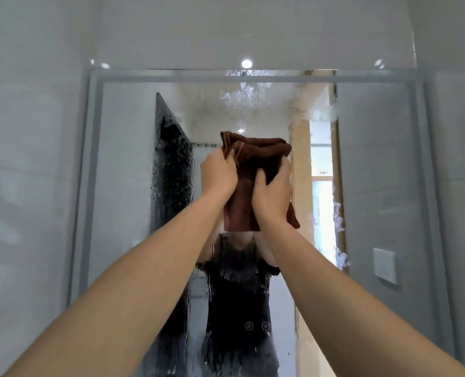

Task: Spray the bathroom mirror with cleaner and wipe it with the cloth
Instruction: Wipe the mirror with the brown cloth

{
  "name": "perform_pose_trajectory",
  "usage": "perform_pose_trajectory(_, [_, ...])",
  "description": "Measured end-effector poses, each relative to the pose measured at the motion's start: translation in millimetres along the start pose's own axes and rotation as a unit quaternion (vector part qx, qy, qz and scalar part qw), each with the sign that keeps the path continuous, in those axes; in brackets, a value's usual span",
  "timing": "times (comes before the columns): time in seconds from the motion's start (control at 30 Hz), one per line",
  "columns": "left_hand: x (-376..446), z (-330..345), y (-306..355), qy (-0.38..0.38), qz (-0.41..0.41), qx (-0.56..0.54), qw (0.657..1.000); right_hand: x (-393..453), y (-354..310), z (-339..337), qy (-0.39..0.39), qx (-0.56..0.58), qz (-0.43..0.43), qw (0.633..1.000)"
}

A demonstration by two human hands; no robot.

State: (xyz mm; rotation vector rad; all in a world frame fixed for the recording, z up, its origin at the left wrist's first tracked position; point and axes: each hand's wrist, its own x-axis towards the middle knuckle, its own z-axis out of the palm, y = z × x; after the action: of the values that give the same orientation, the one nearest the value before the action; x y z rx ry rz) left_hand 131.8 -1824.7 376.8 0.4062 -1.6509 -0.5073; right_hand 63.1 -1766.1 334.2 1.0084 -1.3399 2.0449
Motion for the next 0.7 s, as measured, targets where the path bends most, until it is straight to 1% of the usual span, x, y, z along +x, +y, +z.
perform_pose_trajectory(0.03, [16.4, -4.6, -5.1, 0.021, -0.002, 0.036, 0.999, -1.2, 4.9, 6.5, -0.056, -0.059, -0.030, 0.996])
perform_pose_trajectory(0.07, [29.2, -11.3, -9.5, 0.031, -0.011, 0.067, 0.997, -2.2, 9.8, 14.1, -0.106, -0.140, -0.072, 0.982])
perform_pose_trajectory(0.1, [41.5, -15.9, -15.6, 0.039, -0.021, 0.088, 0.995, -3.5, 14.3, 20.2, -0.148, -0.225, -0.113, 0.956])
perform_pose_trajectory(0.13, [45.6, -19.5, -21.8, 0.048, -0.026, 0.108, 0.993, -4.6, 20.4, 23.8, -0.169, -0.299, -0.157, 0.926])
perform_pose_trajectory(0.17, [46.2, -22.1, -28.9, 0.062, -0.028, 0.133, 0.989, -5.5, 24.9, 25.9, -0.177, -0.349, -0.192, 0.900])
perform_pose_trajectory(0.2, [42.9, -27.2, -33.0, 0.085, -0.018, 0.154, 0.984, -5.3, 28.3, 28.4, -0.173, -0.378, -0.211, 0.885])
perform_pose_trajectory(0.27, [35.0, -38.4, -43.7, 0.173, 0.037, 0.194, 0.965, -4.1, 27.2, 31.4, -0.147, -0.404, -0.229, 0.874])
perform_pose_trajectory(0.3, [28.8, -43.7, -47.7, 0.214, 0.083, 0.191, 0.954, -1.7, 26.1, 32.7, -0.139, -0.411, -0.233, 0.870])
perform_pose_trajectory(0.33, [19.9, -46.8, -50.4, 0.234, 0.130, 0.177, 0.947, -0.2, 24.8, 34.0, -0.136, -0.418, -0.234, 0.867])
perform_pose_trajectory(0.37, [9.9, -47.6, -52.7, 0.233, 0.173, 0.160, 0.944, 1.2, 22.2, 34.2, -0.141, -0.427, -0.228, 0.864])
perform_pose_trajectory(0.43, [-13.7, -43.8, -54.4, 0.195, 0.241, 0.121, 0.943, 6.4, 15.9, 34.1, -0.141, -0.431, -0.220, 0.864])
perform_pose_trajectory(0.53, [-41.5, -35.2, -54.4, 0.131, 0.308, 0.075, 0.939, 16.2, 3.6, 35.7, -0.141, -0.429, -0.208, 0.868])
perform_pose_trajectory(0.6, [-49.2, -26.0, -60.7, 0.073, 0.313, 0.059, 0.945, 25.3, -5.1, 37.6, -0.160, -0.429, -0.197, 0.867])
perform_pose_trajectory(0.7, [-47.6, -11.4, -68.2, -0.018, 0.250, 0.046, 0.967, 37.3, -14.8, 38.5, -0.164, -0.417, -0.188, 0.874])
